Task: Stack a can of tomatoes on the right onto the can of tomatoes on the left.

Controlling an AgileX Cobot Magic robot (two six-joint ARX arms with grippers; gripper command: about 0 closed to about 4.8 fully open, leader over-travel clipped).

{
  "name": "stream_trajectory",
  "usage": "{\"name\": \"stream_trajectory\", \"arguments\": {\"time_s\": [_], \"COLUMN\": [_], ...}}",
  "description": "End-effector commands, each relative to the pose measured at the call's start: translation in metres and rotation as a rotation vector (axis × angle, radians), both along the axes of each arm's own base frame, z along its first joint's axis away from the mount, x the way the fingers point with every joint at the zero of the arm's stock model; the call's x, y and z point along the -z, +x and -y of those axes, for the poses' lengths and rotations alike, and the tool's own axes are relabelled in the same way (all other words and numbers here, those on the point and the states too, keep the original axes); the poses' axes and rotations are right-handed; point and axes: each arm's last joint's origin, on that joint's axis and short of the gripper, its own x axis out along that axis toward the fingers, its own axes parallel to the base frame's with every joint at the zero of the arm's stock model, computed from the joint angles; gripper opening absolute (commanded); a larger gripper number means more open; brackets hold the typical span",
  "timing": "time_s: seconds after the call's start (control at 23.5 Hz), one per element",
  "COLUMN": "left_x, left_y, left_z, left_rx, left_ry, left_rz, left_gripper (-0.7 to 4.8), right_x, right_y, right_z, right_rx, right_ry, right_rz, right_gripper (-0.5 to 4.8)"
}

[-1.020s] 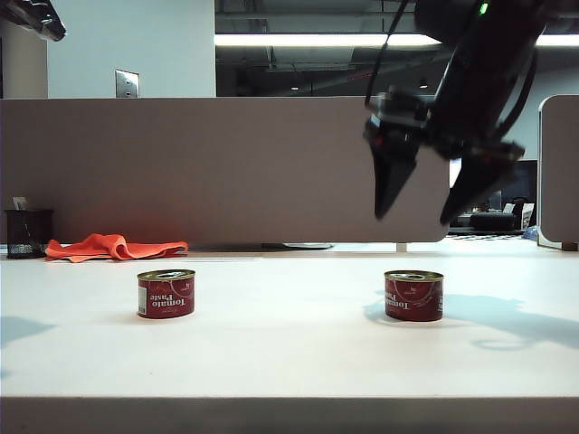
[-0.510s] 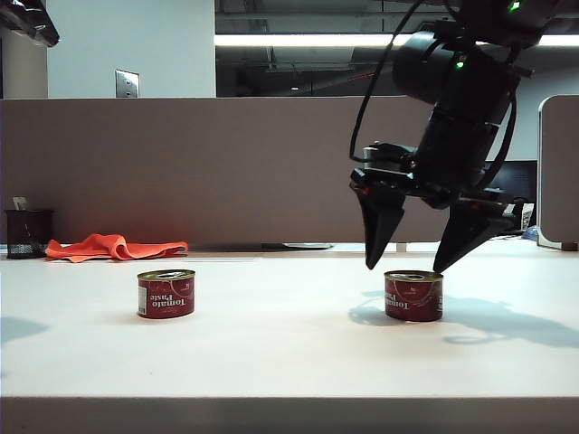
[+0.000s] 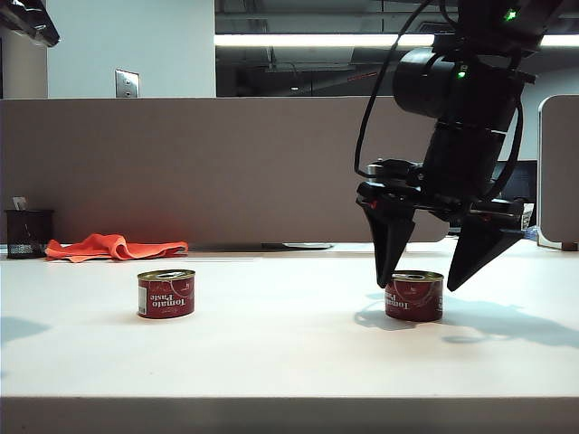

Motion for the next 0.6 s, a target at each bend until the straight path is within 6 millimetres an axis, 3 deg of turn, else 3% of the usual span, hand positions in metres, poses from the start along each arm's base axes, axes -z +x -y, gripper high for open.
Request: {"name": "stream_trajectory", "arguments": {"time_s": [0.04,0.09,0.3,0.6], "left_x": [-0.0038,-0.0038,-0.0038,-0.0039], "left_y": [0.0001,0.0001,0.0002,0.0001], "left_z": [-0.0002,-0.0002,-0.0002,-0.0002], "left_rx": [-0.001,-0.001,-0.001,-0.001], "left_ry": [-0.002,-0.002,-0.002,-0.002], "left_rz": [0.023,0.023,0.024,0.024], "left_gripper": [-0.05,-0.05,-0.05,-0.05], "right_x": [-0.0032,-0.0031,-0.0029,-0.003], "right_y": [0.001,0.0008,0.0003,0.0004], "right_z": [-0.0011,-0.001,-0.0007,-0.0007], "right_rx": [-0.001,-0.001,0.0,0.0], "right_ry": [0.015,0.014,0.01,0.01], "right_rz": [0.014,0.011,0.006,0.007], "right_gripper": [4.23,3.76,2.74,2.59]}}
